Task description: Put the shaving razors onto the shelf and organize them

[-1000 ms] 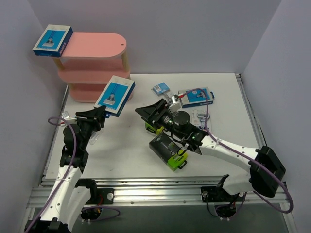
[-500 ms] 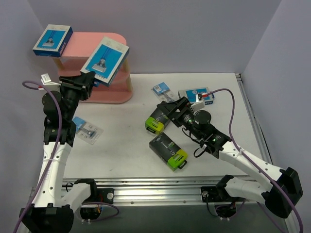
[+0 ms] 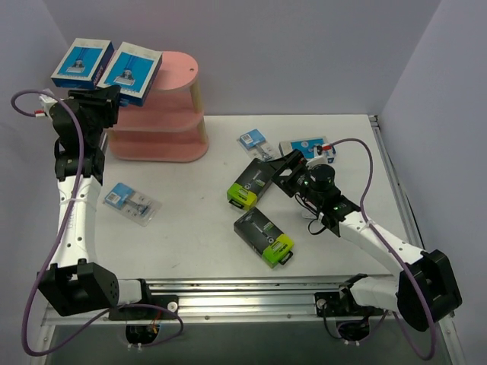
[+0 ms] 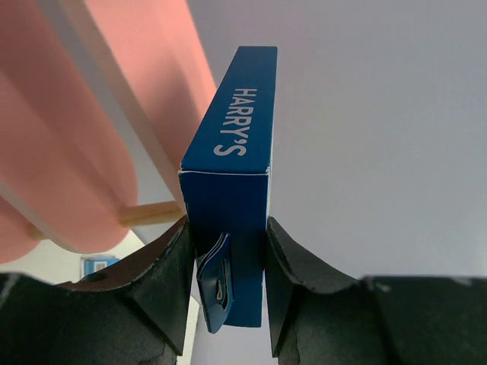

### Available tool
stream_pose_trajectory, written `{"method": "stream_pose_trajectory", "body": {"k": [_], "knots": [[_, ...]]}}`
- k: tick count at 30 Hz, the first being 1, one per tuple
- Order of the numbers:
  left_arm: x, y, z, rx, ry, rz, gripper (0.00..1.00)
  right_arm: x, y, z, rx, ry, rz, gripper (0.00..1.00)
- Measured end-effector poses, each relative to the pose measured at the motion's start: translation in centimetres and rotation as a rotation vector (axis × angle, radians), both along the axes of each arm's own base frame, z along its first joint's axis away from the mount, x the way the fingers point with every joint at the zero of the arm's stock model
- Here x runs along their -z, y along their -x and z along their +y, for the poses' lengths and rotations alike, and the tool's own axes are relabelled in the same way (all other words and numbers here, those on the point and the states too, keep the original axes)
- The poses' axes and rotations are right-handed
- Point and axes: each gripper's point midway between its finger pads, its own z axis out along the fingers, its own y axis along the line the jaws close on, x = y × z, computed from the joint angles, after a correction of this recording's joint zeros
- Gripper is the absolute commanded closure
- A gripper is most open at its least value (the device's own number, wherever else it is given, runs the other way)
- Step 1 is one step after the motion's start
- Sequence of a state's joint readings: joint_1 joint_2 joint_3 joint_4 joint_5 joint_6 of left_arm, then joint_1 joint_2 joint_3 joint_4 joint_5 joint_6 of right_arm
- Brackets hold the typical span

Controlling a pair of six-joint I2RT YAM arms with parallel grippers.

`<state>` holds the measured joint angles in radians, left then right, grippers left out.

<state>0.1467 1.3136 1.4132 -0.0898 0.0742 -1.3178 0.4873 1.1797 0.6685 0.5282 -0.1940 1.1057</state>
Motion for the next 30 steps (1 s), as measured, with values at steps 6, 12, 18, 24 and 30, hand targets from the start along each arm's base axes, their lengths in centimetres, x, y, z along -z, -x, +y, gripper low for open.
{"method": "stream_pose_trajectory", "body": {"k": [6, 12, 18, 24, 30], "knots": [[2.7, -2.4, 1.1, -0.036, 0.013, 0.076, 0.98, 1.4, -1.1, -0.2, -0.032, -0.002, 0.018, 0.17], [2.8, -3.2, 1.7, -0.068, 0.021, 0.075, 0.98, 2.9, -1.4, -0.7, -0.047, -0.006, 0.044, 0.16], [3.2, -4.4, 2.1, -0.097, 0.035, 0.069, 0.98, 3.8, -1.7, -1.3, -0.054, -0.012, 0.058, 0.16], [3.6, -5.9, 1.9, -0.103, 0.041, 0.056, 0.96, 3.4, -2.1, -2.1, -0.051, -0.024, 0.044, 0.17], [3.7, -6.5, 2.1, -0.118, 0.041, 0.044, 0.61, 4.1, -2.1, -2.8, -0.044, -0.026, 0.056, 0.16]]}}
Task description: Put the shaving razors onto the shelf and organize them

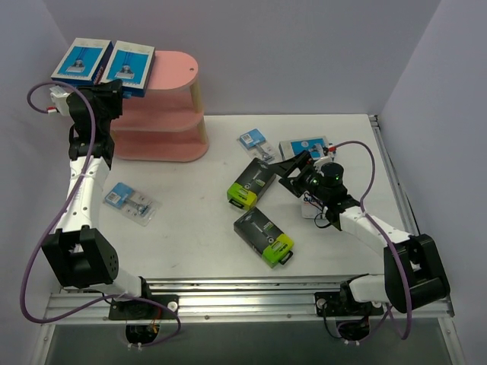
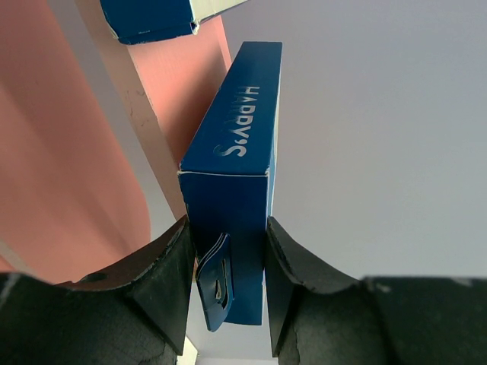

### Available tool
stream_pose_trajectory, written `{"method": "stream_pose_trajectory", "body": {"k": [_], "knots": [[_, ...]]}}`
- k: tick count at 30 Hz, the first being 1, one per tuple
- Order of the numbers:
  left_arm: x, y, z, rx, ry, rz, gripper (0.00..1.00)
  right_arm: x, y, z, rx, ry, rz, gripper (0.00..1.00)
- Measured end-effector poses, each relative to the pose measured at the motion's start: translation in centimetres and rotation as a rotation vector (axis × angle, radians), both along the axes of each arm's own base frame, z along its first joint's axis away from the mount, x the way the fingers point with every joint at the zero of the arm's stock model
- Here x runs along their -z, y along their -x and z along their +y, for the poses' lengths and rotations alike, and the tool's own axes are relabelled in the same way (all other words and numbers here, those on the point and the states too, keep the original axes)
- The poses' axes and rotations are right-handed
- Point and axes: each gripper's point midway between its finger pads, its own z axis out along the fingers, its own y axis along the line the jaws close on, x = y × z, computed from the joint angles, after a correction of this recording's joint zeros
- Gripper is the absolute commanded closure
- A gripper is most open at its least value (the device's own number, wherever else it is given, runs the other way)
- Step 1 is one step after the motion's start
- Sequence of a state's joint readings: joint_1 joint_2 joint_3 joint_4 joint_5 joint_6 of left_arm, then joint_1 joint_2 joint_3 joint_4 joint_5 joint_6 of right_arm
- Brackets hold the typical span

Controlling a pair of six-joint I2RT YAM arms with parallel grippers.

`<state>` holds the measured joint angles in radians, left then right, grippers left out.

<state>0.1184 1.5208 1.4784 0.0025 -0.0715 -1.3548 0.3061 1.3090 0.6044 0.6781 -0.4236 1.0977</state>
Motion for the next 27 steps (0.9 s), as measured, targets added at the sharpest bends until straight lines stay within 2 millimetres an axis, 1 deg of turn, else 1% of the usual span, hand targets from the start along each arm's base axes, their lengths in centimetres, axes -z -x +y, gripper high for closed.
{"method": "stream_pose_trajectory", "body": {"k": [3, 9, 13, 16, 19, 20, 21, 22, 27], "knots": [[0.0, -0.1, 0.1, -0.004, -0.003, -0.001, 0.49, 0.2, 0.0, -0.3, 0.004, -0.001, 0.002, 0.16], [0.2, -0.1, 0.0, -0.006, -0.011, 0.005, 0.41, 0.8, 0.3, -0.5, -0.001, -0.003, 0.01, 0.16], [1.0, -0.1, 0.1, -0.014, -0.022, 0.023, 0.37, 1.3, 0.6, -0.5, -0.007, -0.003, 0.02, 0.16], [1.4, 0.0, 0.2, -0.018, -0.031, 0.035, 0.3, 1.7, 0.8, -0.7, -0.009, -0.004, 0.031, 0.17], [1.5, 0.1, 0.2, -0.017, -0.036, 0.037, 0.18, 1.9, 0.8, -0.9, -0.005, -0.005, 0.034, 0.16], [1.5, 0.1, 0.2, -0.016, -0.038, 0.038, 0.08, 2.0, 0.8, -0.9, -0.004, -0.005, 0.033, 0.16], [1.6, 0.1, 0.2, -0.016, -0.043, 0.04, 0.0, 2.0, 0.8, -0.9, -0.004, -0.005, 0.033, 0.16], [1.7, 0.1, 0.2, -0.014, -0.046, 0.042, 0.06, 2.0, 0.9, -0.9, -0.006, -0.006, 0.033, 0.16], [1.8, 0.4, 0.1, -0.009, -0.073, 0.048, 0.06, 2.3, 1.1, -0.7, -0.019, -0.008, 0.038, 0.16]]}}
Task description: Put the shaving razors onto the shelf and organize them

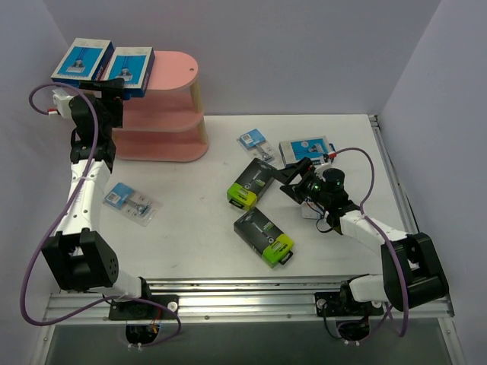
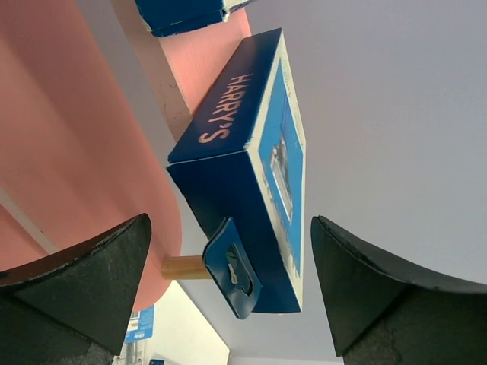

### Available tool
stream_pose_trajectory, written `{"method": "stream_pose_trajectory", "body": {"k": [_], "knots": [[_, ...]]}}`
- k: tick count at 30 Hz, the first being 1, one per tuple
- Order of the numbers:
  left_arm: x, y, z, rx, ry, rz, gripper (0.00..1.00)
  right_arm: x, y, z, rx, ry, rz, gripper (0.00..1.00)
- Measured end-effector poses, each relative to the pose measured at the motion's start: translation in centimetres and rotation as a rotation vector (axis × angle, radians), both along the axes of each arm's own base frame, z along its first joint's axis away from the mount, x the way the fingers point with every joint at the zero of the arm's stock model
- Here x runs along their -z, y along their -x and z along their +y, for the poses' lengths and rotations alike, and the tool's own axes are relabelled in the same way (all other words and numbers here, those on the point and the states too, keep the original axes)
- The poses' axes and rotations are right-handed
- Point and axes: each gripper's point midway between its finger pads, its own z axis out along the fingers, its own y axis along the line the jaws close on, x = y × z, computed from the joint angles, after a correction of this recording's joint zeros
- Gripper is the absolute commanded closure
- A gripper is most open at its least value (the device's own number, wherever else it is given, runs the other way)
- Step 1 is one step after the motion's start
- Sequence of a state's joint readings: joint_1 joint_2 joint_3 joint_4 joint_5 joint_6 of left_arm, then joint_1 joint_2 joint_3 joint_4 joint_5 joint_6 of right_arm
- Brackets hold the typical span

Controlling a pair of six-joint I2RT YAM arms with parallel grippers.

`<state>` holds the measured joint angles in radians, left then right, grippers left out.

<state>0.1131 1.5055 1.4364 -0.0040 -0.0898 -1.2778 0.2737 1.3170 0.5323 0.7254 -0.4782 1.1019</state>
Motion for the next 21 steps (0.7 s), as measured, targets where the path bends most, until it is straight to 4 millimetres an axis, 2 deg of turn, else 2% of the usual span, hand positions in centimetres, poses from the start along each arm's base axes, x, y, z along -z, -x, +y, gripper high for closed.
{"method": "stream_pose_trajectory", "body": {"k": [11, 14, 17, 21], "knots": [[-3.8, 1.9, -0.3, 0.021, -0.13, -0.049, 0.06, 1.3, 0.8, 0.0, -0.011, 0.004, 0.03, 0.17], [-4.3, 2.5, -0.5, 0.031, -0.165, -0.036, 0.06, 1.3, 0.8, 0.0, -0.012, 0.005, 0.032, 0.16], [-4.2, 3.7, -0.5, 0.033, -0.195, -0.006, 0.06, 1.4, 1.0, -0.1, -0.012, 0.009, 0.039, 0.16], [-5.3, 6.2, -0.6, 0.033, -0.236, 0.001, 0.06, 1.3, 1.3, -0.2, -0.014, 0.015, 0.044, 0.16]]}}
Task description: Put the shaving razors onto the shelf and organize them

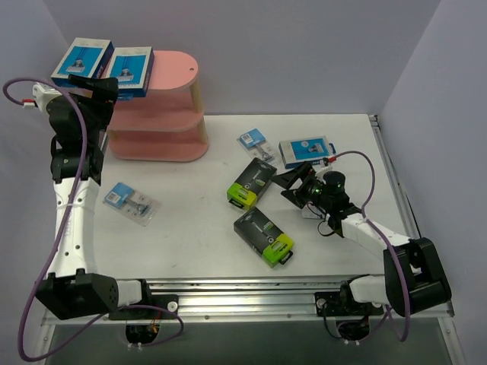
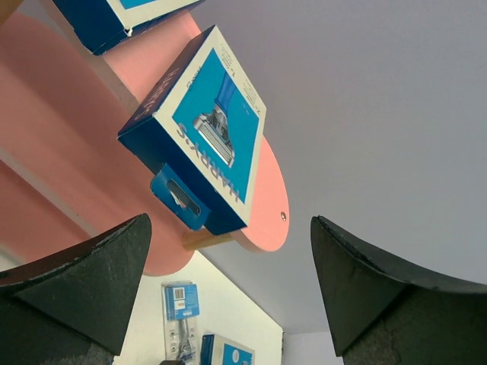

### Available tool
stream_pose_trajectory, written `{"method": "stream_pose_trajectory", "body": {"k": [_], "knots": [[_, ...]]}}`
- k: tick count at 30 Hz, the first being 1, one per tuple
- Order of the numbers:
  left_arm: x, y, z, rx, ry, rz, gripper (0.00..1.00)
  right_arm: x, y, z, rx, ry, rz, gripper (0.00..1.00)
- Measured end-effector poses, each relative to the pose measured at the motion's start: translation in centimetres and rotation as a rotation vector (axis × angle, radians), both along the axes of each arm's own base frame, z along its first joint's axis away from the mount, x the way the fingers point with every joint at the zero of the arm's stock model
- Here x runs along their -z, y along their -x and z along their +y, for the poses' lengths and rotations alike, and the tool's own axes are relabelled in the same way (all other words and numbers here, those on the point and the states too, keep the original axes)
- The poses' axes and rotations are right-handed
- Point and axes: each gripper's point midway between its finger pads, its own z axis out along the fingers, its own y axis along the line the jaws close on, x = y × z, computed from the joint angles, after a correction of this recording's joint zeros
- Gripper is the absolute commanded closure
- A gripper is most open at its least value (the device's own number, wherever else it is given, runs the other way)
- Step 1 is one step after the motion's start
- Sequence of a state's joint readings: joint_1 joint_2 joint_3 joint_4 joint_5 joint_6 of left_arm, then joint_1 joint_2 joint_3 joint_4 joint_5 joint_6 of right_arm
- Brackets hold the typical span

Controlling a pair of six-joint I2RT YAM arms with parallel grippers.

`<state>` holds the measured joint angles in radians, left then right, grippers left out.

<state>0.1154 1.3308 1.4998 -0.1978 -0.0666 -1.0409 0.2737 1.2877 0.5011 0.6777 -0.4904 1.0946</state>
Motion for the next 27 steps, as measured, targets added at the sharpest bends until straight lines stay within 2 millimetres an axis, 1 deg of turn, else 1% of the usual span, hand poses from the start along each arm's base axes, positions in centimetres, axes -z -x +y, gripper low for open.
{"method": "stream_pose_trajectory", "body": {"k": [3, 4, 5, 7, 8, 10, 11, 12, 14, 15, 19, 21, 23, 24, 26, 27], "knots": [[-1.2, 2.1, -0.1, 0.0, -0.034, -0.012, 0.06, -0.1, 0.2, 0.0, -0.001, 0.002, 0.0, 0.16], [-1.6, 2.8, -0.1, -0.001, -0.046, -0.016, 0.06, -0.2, 0.2, -0.1, -0.001, 0.003, -0.001, 0.18], [-1.8, 3.3, -0.1, -0.003, -0.061, -0.017, 0.06, -0.3, 0.2, -0.1, -0.002, 0.003, -0.004, 0.23], [-2.1, 4.2, 0.0, -0.005, -0.091, -0.013, 0.06, -0.4, 0.2, -0.1, -0.004, 0.007, -0.013, 0.3], [-2.0, 4.5, 0.0, -0.005, -0.115, -0.005, 0.06, -0.4, 0.3, -0.1, -0.007, 0.012, -0.018, 0.36], [-1.8, 5.1, 0.1, 0.0, -0.16, 0.011, 0.06, -0.5, 0.2, -0.1, -0.013, 0.033, -0.02, 0.41], [-1.7, 5.3, 0.1, 0.005, -0.185, 0.017, 0.06, -0.7, 0.1, -0.1, -0.017, 0.045, -0.023, 0.46], [-1.7, 5.7, 0.0, 0.012, -0.213, 0.019, 0.06, -1.3, -0.3, -0.1, -0.024, 0.063, -0.033, 0.47], [-1.2, 6.9, -0.2, 0.023, -0.275, 0.027, 0.06, -3.6, -1.4, 0.1, -0.035, 0.093, -0.082, 0.48], [-0.7, 7.7, -0.3, 0.031, -0.306, 0.036, 0.06, -5.3, -2.1, 0.3, -0.041, 0.106, -0.126, 0.48], [1.8, 11.8, -1.5, 0.067, -0.434, 0.061, 0.06, -13.7, -5.2, 1.5, -0.067, 0.158, -0.34, 0.48], [3.7, 13.4, -2.0, 0.089, -0.479, 0.086, 0.06, -17.1, -6.5, 2.7, -0.087, 0.192, -0.427, 0.48], [5.7, 14.4, -2.6, 0.116, -0.516, 0.115, 0.05, -19.6, -7.7, 4.7, -0.123, 0.229, -0.49, 0.48], [6.7, 14.6, -2.8, 0.129, -0.529, 0.131, 0.06, -20.8, -8.5, 6.0, -0.143, 0.249, -0.526, 0.48], [9.1, 14.8, -3.5, 0.164, -0.552, 0.173, 0.05, -21.5, -9.3, 8.4, -0.18, 0.281, -0.553, 0.48], [10.4, 14.9, -3.9, 0.186, -0.564, 0.2, 0.05, -21.5, -9.6, 9.5, -0.198, 0.297, -0.555, 0.49]]}}
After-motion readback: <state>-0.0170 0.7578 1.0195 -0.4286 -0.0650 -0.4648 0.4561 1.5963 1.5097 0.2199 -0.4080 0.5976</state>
